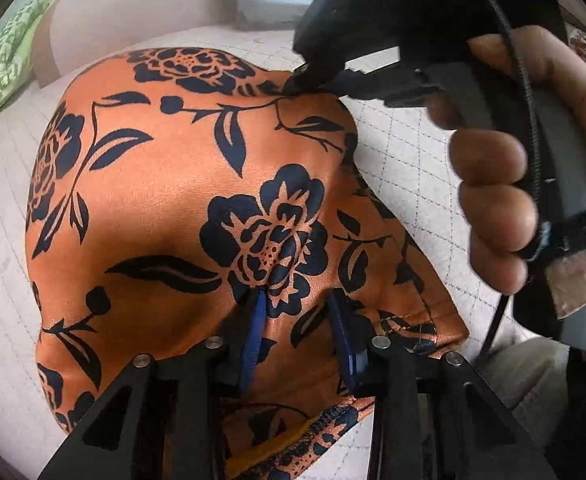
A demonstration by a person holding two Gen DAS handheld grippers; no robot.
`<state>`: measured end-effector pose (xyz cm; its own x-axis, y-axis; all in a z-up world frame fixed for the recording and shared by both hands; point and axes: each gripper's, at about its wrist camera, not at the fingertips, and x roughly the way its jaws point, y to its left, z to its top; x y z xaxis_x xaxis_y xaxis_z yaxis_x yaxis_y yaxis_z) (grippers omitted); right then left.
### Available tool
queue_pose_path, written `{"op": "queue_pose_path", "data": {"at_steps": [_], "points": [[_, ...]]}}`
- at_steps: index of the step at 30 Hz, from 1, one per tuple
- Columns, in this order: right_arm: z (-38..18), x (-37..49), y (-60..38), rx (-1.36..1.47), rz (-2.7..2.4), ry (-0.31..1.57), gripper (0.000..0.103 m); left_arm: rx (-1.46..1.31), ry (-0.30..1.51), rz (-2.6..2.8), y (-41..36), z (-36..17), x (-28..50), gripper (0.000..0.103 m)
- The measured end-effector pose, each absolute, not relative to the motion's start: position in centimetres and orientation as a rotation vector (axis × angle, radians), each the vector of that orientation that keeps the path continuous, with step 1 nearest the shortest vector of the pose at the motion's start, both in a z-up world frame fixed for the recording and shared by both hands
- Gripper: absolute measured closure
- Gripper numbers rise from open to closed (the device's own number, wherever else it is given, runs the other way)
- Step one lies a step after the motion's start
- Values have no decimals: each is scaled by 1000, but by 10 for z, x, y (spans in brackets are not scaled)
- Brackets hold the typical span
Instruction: Fold small clothes
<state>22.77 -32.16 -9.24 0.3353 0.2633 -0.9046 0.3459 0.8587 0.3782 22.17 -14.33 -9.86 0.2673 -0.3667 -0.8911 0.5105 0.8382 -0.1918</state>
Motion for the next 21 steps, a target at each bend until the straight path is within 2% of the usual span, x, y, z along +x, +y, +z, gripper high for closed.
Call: {"op": "queue_pose_path", "data": {"at_steps": [3,4,5,6,7,8,9,12,14,15,16,21], "points": [[-77,220,-321,597,-25,1217,84,32,1177,-666,-120,-76,214,71],[-67,214,-321,596,-6,1189,78,-16,1149,-682,-104,-65,206,71],[-51,202,-322,604,19,1155,72,-37,1125,-683,-93,-58,201,66],[-34,186,-323,610,48,1117,52,-57,1092,-662,-74,-50,193,55],[-21,169,-323,611,73,1080,34,-74,1067,-632,-60,-47,188,51],[-14,154,-325,609,75,1054,33,-98,1043,-588,-43,-45,184,46],[-9,140,-326,611,57,1050,33,-117,1038,-550,-27,-48,185,45],[-16,88,-321,653,-6,1072,39,-207,1103,-478,1,-68,190,45],[-39,73,-309,656,-30,1138,52,-283,1156,-463,6,-86,199,45],[-53,74,-302,623,-40,1222,77,-296,1180,-469,6,-94,201,45],[-62,79,-296,591,-46,1278,93,-292,1212,-477,2,-103,202,45],[-46,66,-299,490,-226,1269,98,-308,1243,-501,-2,-121,196,43]]}}
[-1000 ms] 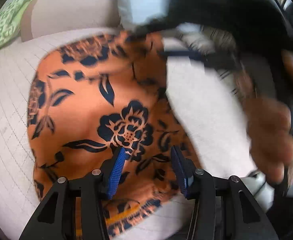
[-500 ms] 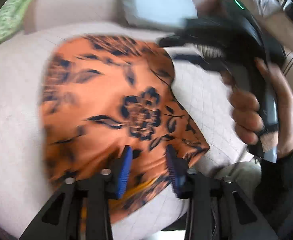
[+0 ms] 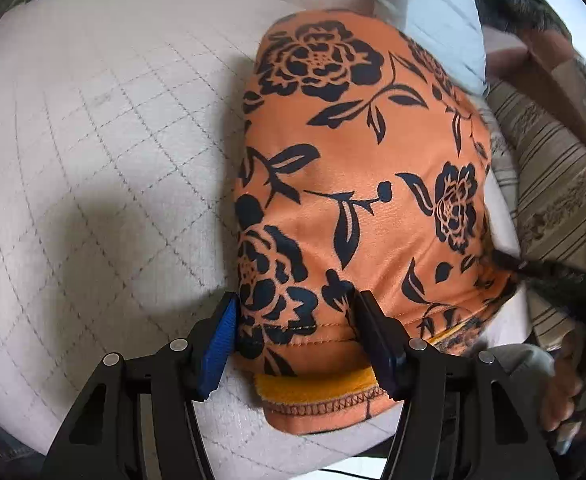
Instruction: Fold small clothes
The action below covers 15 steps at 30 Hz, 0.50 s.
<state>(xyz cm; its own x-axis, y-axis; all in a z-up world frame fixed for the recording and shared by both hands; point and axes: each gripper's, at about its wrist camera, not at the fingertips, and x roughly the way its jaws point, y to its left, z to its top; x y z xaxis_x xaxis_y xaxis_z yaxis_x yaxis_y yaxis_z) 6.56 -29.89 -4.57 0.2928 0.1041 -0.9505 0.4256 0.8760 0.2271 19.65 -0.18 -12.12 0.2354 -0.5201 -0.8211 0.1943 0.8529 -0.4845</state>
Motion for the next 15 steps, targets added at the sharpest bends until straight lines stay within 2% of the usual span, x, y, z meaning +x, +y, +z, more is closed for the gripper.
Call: {"op": "queue_pose_path", "data": {"at_steps": [5,8,11,12,15], "points": [[-67,78,-292,438,-260,1368,94,-279,1243,-499,-5,-119,200,43],[-52,72,-298,511,-228,1313,83,-285,1226,-535,5,-102,198,46],[-19,68,-312,640,-150,1182,52,-355,1190,-586,14,-88,210,45],[-10,73,-316,669,-121,1144,36,-367,1185,-584,17,-86,215,45],[10,111,-326,706,12,1053,18,-372,1167,-586,13,-72,241,43]]}}
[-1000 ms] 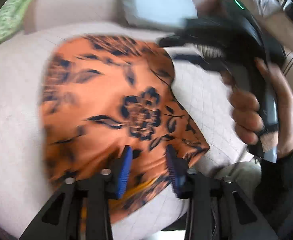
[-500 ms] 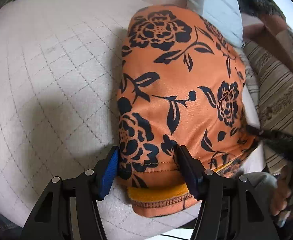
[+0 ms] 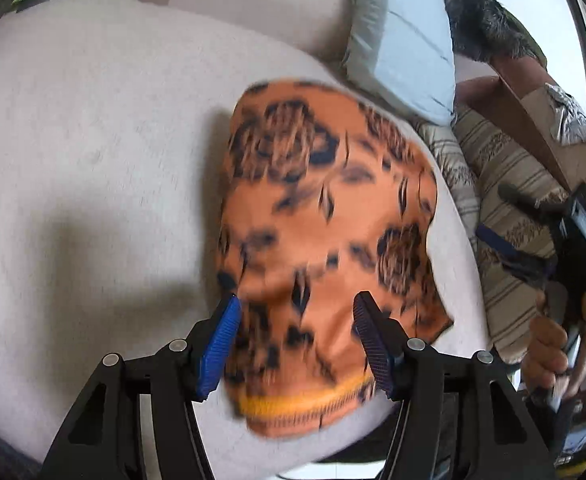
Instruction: Fold small clothes
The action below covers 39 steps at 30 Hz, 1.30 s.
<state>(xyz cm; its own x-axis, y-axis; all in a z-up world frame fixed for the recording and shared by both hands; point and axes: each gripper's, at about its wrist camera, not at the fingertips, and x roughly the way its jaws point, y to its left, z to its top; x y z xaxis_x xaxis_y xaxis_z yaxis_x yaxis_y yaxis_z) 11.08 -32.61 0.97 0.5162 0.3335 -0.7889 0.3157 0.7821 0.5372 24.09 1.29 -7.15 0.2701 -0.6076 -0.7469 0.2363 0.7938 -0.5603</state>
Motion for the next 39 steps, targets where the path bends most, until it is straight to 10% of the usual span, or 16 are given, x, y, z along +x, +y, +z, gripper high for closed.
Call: {"op": "queue_pose_path", "data": {"at_steps": [14,21,31,39], "points": [[-117,166,-342,831,35,1360,24,-553,1276,-623,-11,-153,344,29],[-131,171,-330,877,99,1334,66,-637,1284,-667,-6,-153,349,75],[-70,169,-273,926,330,1122,76,-633,1162,-690,84,-64,356,78],[-117,219,-226,843,287,1179,76,-627,1227,-585,116,-108,392,73]]}}
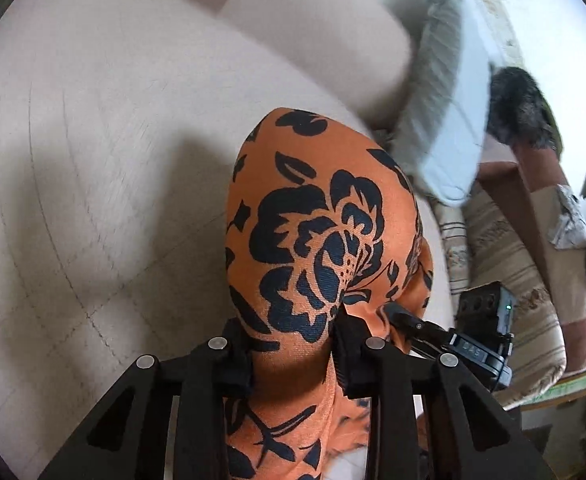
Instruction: Fold small clothes
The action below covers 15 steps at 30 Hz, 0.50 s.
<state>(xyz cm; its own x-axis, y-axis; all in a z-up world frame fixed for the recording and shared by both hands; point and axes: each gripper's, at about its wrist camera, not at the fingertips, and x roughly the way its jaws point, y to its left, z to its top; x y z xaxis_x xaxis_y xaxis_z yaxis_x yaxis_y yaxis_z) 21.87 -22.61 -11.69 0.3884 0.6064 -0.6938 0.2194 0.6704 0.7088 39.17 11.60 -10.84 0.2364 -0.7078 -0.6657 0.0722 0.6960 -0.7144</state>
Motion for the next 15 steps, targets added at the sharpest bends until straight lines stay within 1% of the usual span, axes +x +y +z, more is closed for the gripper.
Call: {"op": "queue_pose_path", "data": {"at_steps": [1,2,3,4,5,7,8,10,12,15], "points": [[-124,218,-225,837,275,1194,75,-647,1255,-548,118,-121,395,71],[-130,218,-227,848,267,1206,74,-665,1277,-524,121,-130,399,67],[-133,219,-229,873,272,1210,71,-665,1279,-526,121,-133,403,64],[-133,221,-228,877,272,1219,67,-657,1285,-531,123,-131,405,64],[-130,223,-227,862,269,1232,65,-657,1289,-536,125,-126,405,63],[-123,231,-221,819,269,1250,57,-639,1289,-509,116,-118,405,56],[-119,236,-215,794,274,1255,55,-618,1298,-486,112,-115,405,54],[-114,242,-211,784,271,1266,50,-610,1325,-478,114,-111,394,53],[-108,234,-215,797,266,1295,49,-610,1359,-482,114,-104,382,52],[-101,216,-221,827,267,1306,45,-587,1388,-468,114,-97,382,49]]}}
